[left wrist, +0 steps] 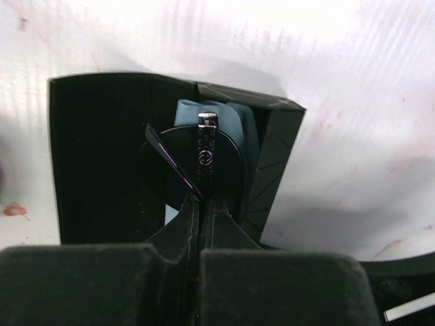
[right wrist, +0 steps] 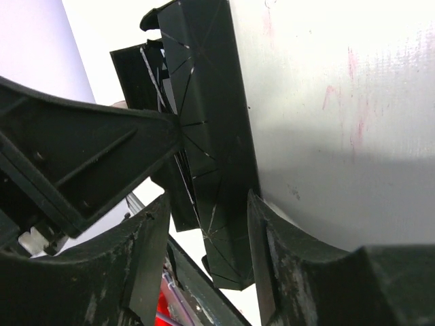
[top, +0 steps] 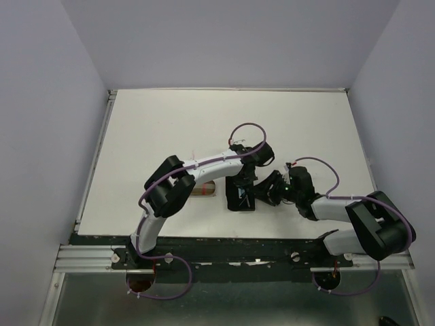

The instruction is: Organize the sunglasses

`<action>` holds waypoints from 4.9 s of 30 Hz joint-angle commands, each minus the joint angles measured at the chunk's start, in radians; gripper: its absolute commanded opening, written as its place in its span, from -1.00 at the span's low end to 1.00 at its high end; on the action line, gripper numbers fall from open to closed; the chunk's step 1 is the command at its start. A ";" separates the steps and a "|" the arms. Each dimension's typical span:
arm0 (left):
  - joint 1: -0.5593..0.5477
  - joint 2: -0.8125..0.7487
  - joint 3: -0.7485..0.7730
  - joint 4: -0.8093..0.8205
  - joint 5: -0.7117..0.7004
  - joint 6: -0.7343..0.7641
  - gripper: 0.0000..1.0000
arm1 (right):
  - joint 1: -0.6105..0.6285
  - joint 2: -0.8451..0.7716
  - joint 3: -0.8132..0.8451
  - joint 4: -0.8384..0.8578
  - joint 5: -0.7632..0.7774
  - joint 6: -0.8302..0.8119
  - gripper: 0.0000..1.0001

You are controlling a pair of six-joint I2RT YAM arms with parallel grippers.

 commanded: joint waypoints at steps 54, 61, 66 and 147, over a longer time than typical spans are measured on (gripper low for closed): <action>-0.021 -0.409 -0.237 0.130 0.002 0.272 0.74 | 0.000 -0.144 0.068 -0.259 0.130 -0.159 0.25; 0.162 -0.513 -0.438 0.360 0.176 0.382 0.97 | 0.029 -0.184 0.185 -0.472 0.332 -0.247 0.40; 0.239 -0.410 -0.446 0.484 0.362 0.438 0.97 | 0.108 -0.076 0.303 -0.589 0.472 -0.293 0.42; 0.126 -0.330 -0.514 0.471 0.390 0.358 -0.16 | 0.311 -0.056 0.254 -0.574 0.690 -0.210 -0.32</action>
